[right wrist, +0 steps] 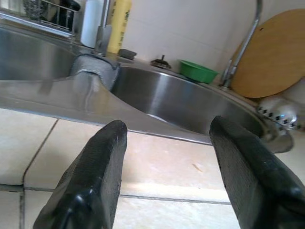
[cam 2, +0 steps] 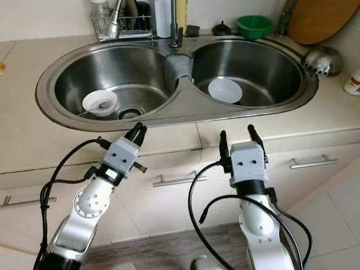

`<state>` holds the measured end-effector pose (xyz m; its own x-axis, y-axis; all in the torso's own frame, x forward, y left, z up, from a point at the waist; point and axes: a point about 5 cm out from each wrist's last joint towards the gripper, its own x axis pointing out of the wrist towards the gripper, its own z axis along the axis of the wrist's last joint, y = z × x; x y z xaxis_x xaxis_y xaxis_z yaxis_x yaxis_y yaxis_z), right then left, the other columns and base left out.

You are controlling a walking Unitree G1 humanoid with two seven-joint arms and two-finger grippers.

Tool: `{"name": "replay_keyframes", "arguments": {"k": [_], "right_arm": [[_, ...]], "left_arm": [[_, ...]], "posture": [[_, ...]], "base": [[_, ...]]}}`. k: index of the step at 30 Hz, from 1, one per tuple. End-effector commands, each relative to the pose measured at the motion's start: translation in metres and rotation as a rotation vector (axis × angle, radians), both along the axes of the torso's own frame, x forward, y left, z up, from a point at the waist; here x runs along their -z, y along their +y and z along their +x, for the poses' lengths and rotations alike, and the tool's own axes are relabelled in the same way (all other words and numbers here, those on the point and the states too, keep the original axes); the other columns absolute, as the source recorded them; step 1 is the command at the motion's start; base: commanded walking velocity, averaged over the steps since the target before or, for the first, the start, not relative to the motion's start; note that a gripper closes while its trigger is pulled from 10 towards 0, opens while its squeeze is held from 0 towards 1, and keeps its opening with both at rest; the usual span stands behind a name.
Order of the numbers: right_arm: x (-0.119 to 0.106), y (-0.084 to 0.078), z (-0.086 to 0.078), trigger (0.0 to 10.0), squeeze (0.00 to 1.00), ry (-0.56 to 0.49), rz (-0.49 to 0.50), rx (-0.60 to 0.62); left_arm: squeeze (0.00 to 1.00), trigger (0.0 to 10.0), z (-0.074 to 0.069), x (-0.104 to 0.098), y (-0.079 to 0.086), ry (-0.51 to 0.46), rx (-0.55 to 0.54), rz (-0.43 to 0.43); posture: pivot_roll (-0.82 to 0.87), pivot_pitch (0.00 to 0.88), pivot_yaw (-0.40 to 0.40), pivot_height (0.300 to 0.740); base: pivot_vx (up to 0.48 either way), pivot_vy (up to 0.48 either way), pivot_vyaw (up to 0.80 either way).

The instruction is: Kitchen organization

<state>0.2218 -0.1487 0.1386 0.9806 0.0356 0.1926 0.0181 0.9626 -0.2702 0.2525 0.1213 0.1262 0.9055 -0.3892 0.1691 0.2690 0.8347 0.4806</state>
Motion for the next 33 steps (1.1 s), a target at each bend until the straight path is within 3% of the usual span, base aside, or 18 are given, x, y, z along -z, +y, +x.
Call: {"name": "replay_keyframes", "arguments": {"k": [1, 2, 3, 8, 16, 33], "right_arm": [[-0.002, 0.000, 0.001, 10.0, 0.00, -0.022, -0.012, -0.003], [-0.007, 0.000, 0.003, 10.0, 0.00, -0.056, -0.005, 0.000], [-0.010, -0.001, 0.004, 10.0, 0.00, -0.074, 0.004, 0.003], [-0.015, -0.001, 0.008, 10.0, 0.00, -0.101, 0.025, -0.003], [-0.015, -0.002, 0.010, 10.0, 0.00, -0.112, 0.013, -0.008], [-0.014, -0.003, 0.014, 10.0, 0.00, -0.123, 0.013, 0.001]], "left_arm": [[0.00, 10.0, 0.002, -0.005, 0.001, -0.042, -0.015, 0.010], [0.00, 10.0, 0.004, -0.029, 0.012, -0.235, -0.123, 0.016], [0.00, 10.0, 0.006, -0.036, 0.016, -0.260, -0.148, -0.023], [0.00, 10.0, 0.007, -0.035, 0.020, -0.233, -0.146, -0.051], [0.00, 10.0, 0.005, -0.041, 0.013, -0.270, -0.132, -0.083], [0.00, 10.0, 0.006, -0.035, 0.009, -0.249, -0.110, -0.040]], "posture": [[0.10, 0.000, -0.015, 0.740], [0.10, 0.000, -0.014, 0.740], [0.11, 0.000, -0.015, 0.740], [0.11, 0.000, -0.019, 0.740], [0.11, 0.000, -0.025, 0.740], [0.11, 0.000, -0.020, 0.740]], "base": [[0.000, 0.000, -0.80], [0.000, 0.000, -0.80], [0.000, 0.000, -0.80], [0.000, 0.000, -0.80], [0.000, 0.000, -0.80], [0.000, -0.019, -0.80]]}}
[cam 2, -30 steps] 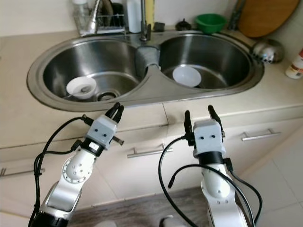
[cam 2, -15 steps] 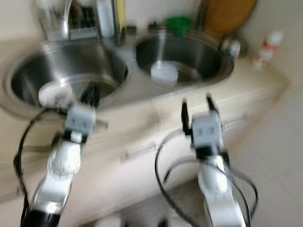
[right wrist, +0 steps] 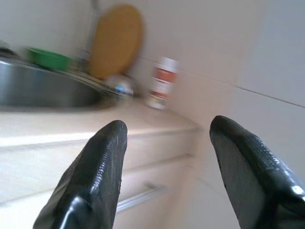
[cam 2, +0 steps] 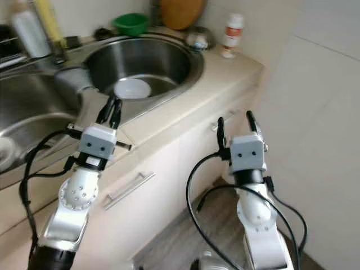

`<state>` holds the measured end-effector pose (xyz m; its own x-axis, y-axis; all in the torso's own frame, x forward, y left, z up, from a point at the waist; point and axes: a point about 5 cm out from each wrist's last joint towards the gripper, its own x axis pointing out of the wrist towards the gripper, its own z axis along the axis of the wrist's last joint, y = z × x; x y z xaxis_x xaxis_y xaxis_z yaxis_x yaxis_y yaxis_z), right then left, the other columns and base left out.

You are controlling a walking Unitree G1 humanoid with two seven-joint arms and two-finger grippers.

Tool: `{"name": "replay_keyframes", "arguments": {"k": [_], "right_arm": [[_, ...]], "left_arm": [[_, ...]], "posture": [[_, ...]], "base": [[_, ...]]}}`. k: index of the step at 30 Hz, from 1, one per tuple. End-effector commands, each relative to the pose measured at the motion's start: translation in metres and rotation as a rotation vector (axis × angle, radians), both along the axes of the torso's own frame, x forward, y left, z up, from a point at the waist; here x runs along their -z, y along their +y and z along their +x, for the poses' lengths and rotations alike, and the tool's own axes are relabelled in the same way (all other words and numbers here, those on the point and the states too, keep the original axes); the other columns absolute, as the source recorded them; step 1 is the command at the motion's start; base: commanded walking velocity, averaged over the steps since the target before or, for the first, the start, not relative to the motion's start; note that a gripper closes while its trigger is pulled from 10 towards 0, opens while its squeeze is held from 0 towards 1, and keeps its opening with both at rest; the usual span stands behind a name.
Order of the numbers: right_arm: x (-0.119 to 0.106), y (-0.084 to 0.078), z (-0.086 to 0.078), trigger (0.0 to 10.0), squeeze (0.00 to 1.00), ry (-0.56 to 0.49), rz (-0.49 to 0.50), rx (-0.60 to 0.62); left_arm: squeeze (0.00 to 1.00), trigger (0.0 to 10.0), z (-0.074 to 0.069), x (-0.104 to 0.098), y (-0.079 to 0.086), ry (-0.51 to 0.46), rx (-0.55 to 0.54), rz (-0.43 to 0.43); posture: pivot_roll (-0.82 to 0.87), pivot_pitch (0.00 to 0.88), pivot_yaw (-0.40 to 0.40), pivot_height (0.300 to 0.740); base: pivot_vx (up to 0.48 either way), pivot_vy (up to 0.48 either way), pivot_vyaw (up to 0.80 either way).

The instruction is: Kitchen organization

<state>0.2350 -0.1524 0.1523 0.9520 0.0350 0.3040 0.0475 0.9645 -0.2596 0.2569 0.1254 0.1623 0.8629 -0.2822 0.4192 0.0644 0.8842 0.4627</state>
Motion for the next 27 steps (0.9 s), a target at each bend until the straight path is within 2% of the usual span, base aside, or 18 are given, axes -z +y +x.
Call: {"name": "replay_keyframes", "arguments": {"k": [1, 8, 15, 17, 27], "right_arm": [[-0.0003, 0.0000, 0.0017, 10.0, 0.00, -0.008, 0.005, 0.006], [0.0005, -0.0009, 0.0046, 10.0, 0.00, -0.010, 0.004, 0.017], [0.0029, -0.0020, 0.0056, 10.0, 0.00, -0.005, 0.010, 0.031], [0.0036, -0.0038, 0.0065, 10.0, 0.00, -0.002, 0.013, 0.044], [0.0056, -0.0085, 0.0094, 10.0, 0.00, 0.004, 0.014, 0.076]], "left_arm": [[0.00, 10.0, 0.0017, 0.0018, 0.0053, 0.009, -0.016, 0.029], [0.00, 10.0, 0.0024, 0.0040, 0.0061, 0.020, -0.012, 0.033], [0.00, 10.0, 0.0027, 0.0040, 0.0058, 0.019, -0.006, 0.029], [0.00, 10.0, 0.0028, 0.0044, 0.0056, 0.019, -0.002, 0.027], [0.00, 10.0, 0.0049, 0.0055, 0.0107, 0.036, -0.014, -0.027]], "posture": [[0.11, 0.000, -0.020, 0.740], [0.12, 0.000, -0.014, 0.740], [0.12, 0.000, -0.011, 0.740], [0.12, 0.000, -0.008, 0.740], [0.12, 0.000, -0.008, 0.740]], "base": [[0.000, -0.480, -0.80], [0.000, -0.480, -0.80], [0.000, 0.000, -0.80], [0.000, -0.480, -0.80], [0.000, 0.000, -0.80]]}}
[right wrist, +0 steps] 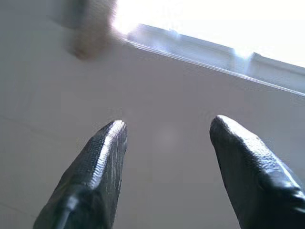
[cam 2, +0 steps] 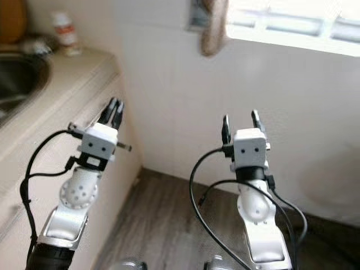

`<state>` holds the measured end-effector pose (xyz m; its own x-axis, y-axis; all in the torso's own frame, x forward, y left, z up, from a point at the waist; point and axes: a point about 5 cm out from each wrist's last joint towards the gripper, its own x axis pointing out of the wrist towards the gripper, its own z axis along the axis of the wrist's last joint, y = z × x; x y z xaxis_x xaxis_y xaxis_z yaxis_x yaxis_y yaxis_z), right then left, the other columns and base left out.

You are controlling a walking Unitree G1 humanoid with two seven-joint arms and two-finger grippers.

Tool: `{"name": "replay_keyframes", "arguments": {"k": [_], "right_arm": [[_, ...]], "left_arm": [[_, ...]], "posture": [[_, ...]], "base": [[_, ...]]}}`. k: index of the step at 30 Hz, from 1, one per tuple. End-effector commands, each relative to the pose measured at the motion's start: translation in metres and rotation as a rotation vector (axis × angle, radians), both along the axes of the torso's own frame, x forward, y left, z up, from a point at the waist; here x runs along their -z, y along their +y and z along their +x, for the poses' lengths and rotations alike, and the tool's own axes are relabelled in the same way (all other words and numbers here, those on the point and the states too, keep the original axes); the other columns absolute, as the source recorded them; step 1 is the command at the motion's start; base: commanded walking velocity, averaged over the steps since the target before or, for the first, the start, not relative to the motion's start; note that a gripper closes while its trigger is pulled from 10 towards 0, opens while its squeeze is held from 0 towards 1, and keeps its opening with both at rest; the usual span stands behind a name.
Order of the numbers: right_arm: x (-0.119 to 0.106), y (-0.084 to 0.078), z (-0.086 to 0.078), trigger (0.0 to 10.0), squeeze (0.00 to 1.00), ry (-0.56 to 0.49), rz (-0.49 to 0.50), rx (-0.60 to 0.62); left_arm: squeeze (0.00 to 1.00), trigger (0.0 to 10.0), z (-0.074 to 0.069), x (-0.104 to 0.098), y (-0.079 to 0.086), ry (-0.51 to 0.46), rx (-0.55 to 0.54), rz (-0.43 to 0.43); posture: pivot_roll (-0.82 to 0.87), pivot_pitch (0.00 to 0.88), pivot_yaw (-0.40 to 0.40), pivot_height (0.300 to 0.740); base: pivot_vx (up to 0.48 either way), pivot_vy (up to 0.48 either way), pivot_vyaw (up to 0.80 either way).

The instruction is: Kitchen organization

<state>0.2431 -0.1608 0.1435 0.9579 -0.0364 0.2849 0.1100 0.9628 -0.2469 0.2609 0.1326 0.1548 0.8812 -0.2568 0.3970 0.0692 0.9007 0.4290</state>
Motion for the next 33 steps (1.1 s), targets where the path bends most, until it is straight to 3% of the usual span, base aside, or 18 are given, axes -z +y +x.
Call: {"name": "replay_keyframes", "arguments": {"k": [1, 24, 33], "right_arm": [[-0.0032, -0.0002, 0.0014, 10.0, 0.00, -0.016, -0.001, 0.008], [0.0003, -0.0067, 0.0043, 10.0, 0.00, 0.003, -0.009, 0.059], [0.0044, -0.0091, 0.0055, 10.0, 0.00, 0.028, -0.018, 0.087]], "left_arm": [[0.00, 10.0, 0.0009, -0.0019, 0.0034, 0.001, 0.001, 0.003], [0.00, 10.0, 0.0019, 0.0052, -0.0022, 0.045, 0.024, 0.025], [0.00, 10.0, 0.0010, 0.0038, -0.0035, 0.034, 0.034, 0.011]], "posture": [[0.12, 0.000, -0.008, 0.740], [0.11, 0.000, -0.007, 0.740], [0.11, 0.000, -0.006, 0.740]], "base": [[0.000, 0.000, -0.80], [0.000, -0.032, -0.80], [0.000, -0.363, -0.80]]}}
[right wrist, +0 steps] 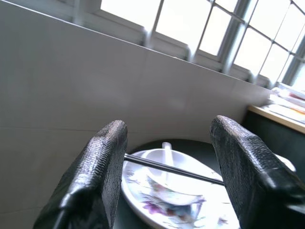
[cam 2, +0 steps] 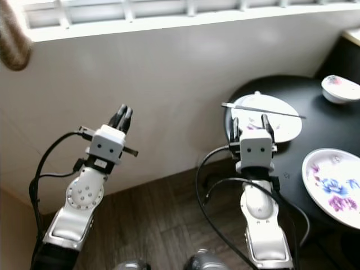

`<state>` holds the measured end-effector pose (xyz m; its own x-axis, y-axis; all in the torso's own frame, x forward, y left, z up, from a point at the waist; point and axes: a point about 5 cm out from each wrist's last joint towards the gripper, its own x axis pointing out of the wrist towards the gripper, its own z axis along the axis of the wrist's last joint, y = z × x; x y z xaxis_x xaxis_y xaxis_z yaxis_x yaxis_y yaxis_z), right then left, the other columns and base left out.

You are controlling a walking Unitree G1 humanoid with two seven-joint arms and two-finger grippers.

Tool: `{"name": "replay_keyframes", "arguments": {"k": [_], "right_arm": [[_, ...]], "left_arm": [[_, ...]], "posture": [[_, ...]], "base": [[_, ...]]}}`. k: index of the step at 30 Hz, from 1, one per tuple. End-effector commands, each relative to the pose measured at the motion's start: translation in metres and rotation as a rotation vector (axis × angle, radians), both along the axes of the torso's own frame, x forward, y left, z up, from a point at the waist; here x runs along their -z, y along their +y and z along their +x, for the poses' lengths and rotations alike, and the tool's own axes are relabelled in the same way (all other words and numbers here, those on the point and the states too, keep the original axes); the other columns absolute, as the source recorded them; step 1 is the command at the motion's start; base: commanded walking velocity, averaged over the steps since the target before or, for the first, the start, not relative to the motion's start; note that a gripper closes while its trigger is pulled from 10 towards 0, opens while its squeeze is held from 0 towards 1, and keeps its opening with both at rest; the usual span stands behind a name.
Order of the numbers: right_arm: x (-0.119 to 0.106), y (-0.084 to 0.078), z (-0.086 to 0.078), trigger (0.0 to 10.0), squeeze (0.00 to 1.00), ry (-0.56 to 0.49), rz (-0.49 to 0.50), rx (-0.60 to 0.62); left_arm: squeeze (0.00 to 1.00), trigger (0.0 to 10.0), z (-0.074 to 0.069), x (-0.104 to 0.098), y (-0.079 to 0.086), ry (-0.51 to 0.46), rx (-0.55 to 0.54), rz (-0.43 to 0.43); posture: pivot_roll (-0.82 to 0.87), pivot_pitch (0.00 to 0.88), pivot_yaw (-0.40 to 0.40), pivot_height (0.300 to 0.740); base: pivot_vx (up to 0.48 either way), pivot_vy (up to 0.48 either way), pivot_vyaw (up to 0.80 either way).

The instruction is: Kitchen organization

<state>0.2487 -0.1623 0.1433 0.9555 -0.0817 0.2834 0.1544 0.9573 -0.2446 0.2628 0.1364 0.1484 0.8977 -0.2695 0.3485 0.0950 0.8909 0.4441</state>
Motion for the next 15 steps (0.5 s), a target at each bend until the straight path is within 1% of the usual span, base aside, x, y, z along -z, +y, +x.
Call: {"name": "replay_keyframes", "arguments": {"k": [1, 6, 13, 15], "right_arm": [[0.005, -0.008, 0.000, 10.0, 0.00, 0.032, -0.022, 0.044], [0.010, -0.009, 0.001, 10.0, 0.00, 0.062, -0.017, 0.046], [0.022, -0.012, 0.001, 10.0, 0.00, 0.152, -0.014, 0.057], [0.027, -0.010, 0.002, 10.0, 0.00, 0.189, -0.036, 0.043]], "left_arm": [[0.00, 10.0, -0.001, -0.003, -0.007, -0.015, 0.030, -0.012], [0.00, 10.0, -0.001, -0.002, -0.008, -0.009, 0.029, -0.010], [0.00, 10.0, -0.001, 0.000, -0.008, 0.000, 0.033, -0.016], [0.00, 10.0, -0.001, 0.000, -0.008, 0.003, 0.035, -0.017]], "posture": [[0.11, 0.000, -0.006, 0.740], [0.11, 0.000, -0.008, 0.740], [0.11, 0.000, -0.009, 0.740], [0.11, 0.000, -0.008, 0.740]], "base": [[0.000, 0.000, -0.80], [0.000, 0.000, -0.80], [0.000, 0.000, 0.00], [0.000, 0.000, 0.00]]}}
